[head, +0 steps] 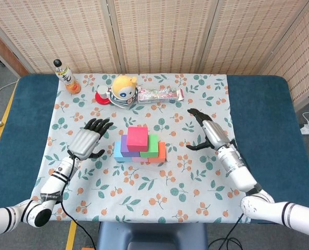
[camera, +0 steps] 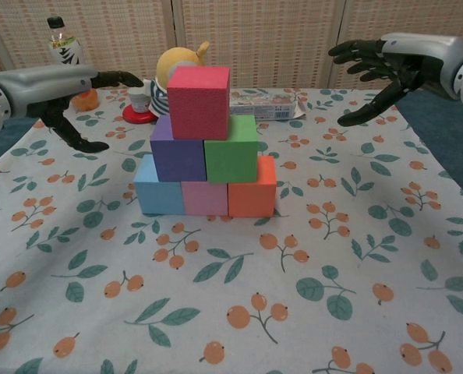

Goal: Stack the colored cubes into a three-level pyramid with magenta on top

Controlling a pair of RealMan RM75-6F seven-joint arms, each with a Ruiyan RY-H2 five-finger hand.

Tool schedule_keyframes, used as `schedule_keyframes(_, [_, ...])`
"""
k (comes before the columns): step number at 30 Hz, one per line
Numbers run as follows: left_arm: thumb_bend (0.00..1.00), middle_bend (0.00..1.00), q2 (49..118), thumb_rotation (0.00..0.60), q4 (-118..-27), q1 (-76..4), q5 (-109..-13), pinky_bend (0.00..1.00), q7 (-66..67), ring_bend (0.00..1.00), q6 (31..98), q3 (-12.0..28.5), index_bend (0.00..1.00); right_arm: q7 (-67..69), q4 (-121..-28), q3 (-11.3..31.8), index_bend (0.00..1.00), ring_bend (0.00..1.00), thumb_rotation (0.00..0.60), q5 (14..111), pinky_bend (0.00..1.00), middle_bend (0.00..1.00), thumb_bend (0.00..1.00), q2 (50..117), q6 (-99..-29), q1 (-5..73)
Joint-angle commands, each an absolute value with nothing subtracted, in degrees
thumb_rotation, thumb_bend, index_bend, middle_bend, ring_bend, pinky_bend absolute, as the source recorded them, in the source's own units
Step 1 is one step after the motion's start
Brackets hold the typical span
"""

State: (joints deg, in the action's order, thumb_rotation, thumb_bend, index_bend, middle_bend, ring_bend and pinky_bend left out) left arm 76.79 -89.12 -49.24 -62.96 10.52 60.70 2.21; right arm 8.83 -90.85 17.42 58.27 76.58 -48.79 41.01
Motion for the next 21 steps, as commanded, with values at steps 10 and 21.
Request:
schedule_keyframes(10, [0.31, 0.00, 81.90, 0.600, -82.15, -50.13, -69.96, 0.03, 1.83, 0.00, 55.03, 5.72, 0.00, 3.41, -84.57, 19.01, 0.00, 0.00, 0.600, 52.48, 0.00, 0.00, 0.00, 85.45, -48.14, 46.66])
schedule_keyframes(21, [0.30, 0.02, 81.42, 0.600, -78.61, -46.40, -75.82, 0.03, 1.86, 0.00, 59.31, 4.14, 0.00, 2.54, -85.25, 14.23, 0.00, 0.00, 0.600, 60.09, 0.00, 0.00, 0.00, 82.51, -51.16, 42.89])
